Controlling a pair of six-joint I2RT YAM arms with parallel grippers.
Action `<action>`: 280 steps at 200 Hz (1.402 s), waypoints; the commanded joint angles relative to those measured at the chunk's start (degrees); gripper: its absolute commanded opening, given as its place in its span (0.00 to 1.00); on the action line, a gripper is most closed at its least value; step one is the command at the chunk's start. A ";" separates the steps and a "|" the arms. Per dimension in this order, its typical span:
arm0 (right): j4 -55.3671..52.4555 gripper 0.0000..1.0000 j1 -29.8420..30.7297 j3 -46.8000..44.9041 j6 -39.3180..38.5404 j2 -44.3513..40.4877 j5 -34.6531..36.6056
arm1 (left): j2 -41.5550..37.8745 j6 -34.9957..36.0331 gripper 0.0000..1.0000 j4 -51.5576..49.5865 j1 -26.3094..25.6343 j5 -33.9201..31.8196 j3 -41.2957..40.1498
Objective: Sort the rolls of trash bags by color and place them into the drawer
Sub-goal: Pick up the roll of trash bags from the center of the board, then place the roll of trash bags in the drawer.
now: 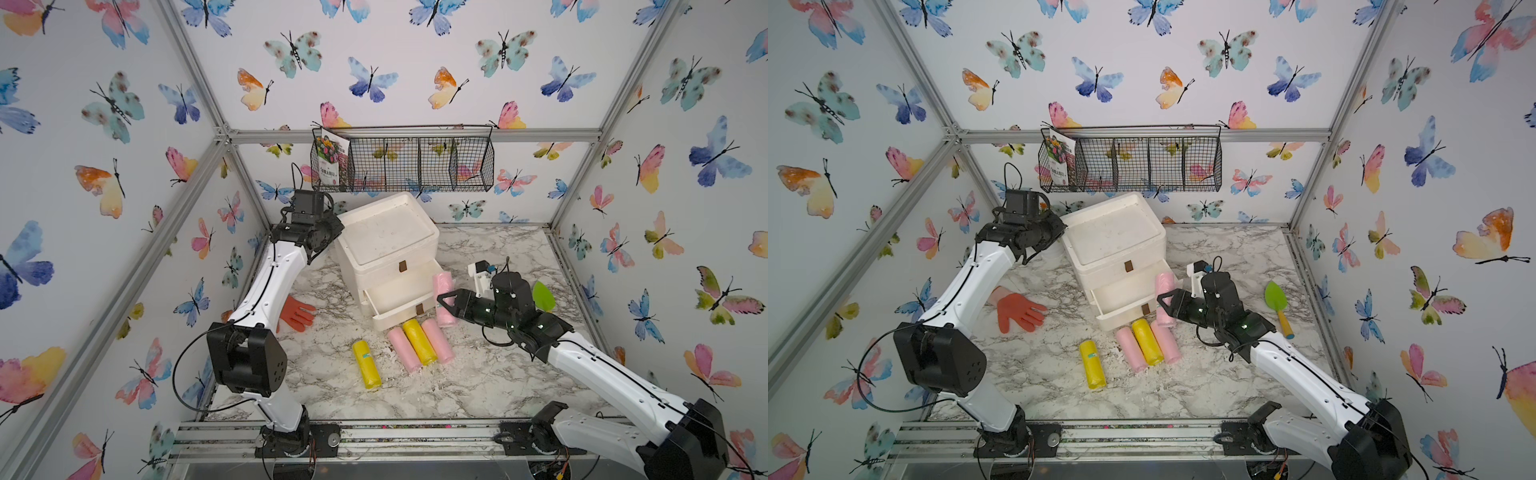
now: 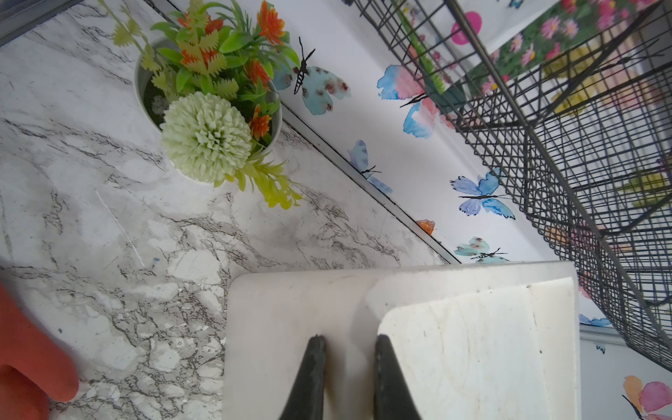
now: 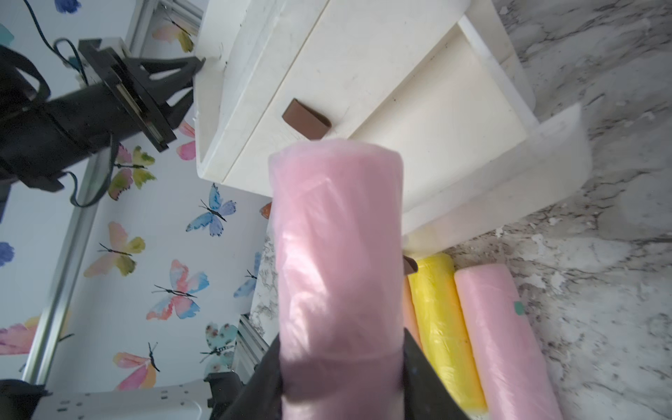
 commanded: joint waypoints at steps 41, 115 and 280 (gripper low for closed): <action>15.46 0.42 6.64 2.89 21.13 6.35 19.00 | 1.81 -2.41 0.00 -4.45 -2.44 8.93 -2.40; 18.81 0.45 9.28 3.01 31.12 13.64 25.72 | 2.31 -2.06 0.00 -4.02 -2.40 10.06 -2.23; -3.48 0.72 9.98 5.02 -5.76 6.98 23.08 | 2.94 -1.40 0.00 -4.57 -2.40 9.15 -2.09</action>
